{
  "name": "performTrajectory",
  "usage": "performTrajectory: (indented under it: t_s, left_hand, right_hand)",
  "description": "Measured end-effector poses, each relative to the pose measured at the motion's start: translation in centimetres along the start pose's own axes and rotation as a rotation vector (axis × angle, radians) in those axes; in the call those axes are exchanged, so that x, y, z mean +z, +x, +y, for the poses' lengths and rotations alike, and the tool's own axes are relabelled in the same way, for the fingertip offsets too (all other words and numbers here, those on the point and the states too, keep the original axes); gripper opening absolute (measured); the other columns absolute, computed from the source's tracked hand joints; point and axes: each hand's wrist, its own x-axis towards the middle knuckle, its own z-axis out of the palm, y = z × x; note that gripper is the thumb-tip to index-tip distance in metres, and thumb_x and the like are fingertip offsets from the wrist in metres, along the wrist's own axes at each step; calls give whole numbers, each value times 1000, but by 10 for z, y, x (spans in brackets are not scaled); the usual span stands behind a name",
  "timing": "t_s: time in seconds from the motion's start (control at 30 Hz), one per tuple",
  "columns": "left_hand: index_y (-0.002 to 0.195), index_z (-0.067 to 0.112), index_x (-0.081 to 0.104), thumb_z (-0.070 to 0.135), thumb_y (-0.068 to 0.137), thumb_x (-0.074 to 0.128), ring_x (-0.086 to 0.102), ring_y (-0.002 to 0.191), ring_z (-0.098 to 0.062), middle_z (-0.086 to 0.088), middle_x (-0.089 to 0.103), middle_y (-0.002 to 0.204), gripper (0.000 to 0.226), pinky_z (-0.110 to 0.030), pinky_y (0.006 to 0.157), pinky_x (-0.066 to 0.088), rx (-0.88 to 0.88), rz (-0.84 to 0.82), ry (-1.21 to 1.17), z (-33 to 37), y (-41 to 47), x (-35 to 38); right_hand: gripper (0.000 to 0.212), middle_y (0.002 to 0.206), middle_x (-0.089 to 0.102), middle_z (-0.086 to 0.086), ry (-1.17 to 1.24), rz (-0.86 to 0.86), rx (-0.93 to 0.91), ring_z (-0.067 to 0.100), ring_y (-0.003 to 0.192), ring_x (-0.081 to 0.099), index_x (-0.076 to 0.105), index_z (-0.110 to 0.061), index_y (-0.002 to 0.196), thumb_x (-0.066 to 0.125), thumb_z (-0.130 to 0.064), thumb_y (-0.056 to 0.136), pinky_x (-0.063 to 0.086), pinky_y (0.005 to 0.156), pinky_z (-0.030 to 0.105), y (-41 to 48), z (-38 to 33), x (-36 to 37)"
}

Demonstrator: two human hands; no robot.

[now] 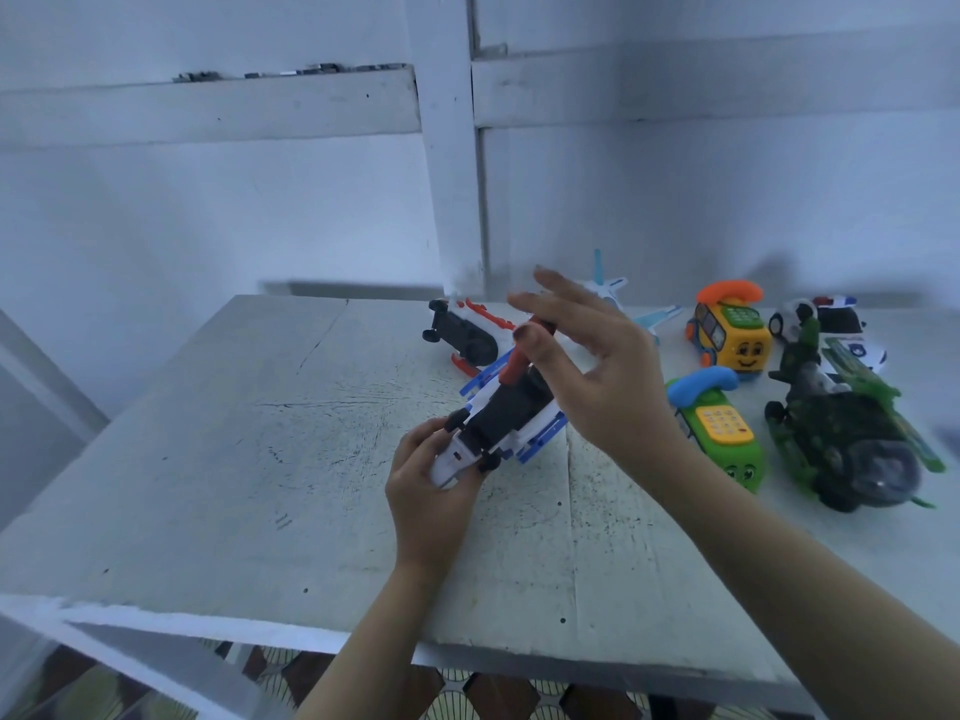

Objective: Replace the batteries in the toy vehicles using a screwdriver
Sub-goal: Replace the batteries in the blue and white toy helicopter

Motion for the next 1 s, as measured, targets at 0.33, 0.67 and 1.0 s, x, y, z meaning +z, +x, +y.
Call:
performTrajectory:
  t_s: [0.33,0.67,1.0]
  left_hand:
    - [99,0,72,2,61,88,58,98,2,-2,65,107,42,-2,78,43,-4,-2,5,0,0,-1]
    - [101,0,71,2,61,88,53,101,13,2,62,106,44,0,77,42,10,4,13,0,-1,0]
    - [102,-3,72,1,63,88,59,98,-7,-7,67,108,42,-1,77,44,-7,-9,12,3,0,-2]
  right_hand:
    - [22,82,67,-23,33,38,59,-6,84,64,65,-26,107,70,-19,86,49,82,12,2,-14,8]
    - [20,103,61,-7,91,-32,48,-14,97,50,71,-32,98,74,-23,81,36,83,2,2,-17,3]
    - [21,74,69,-21,-51,-80,-22,-14,94,58,67,-24,106,58,-9,93,25,115,53,7,-14,-3]
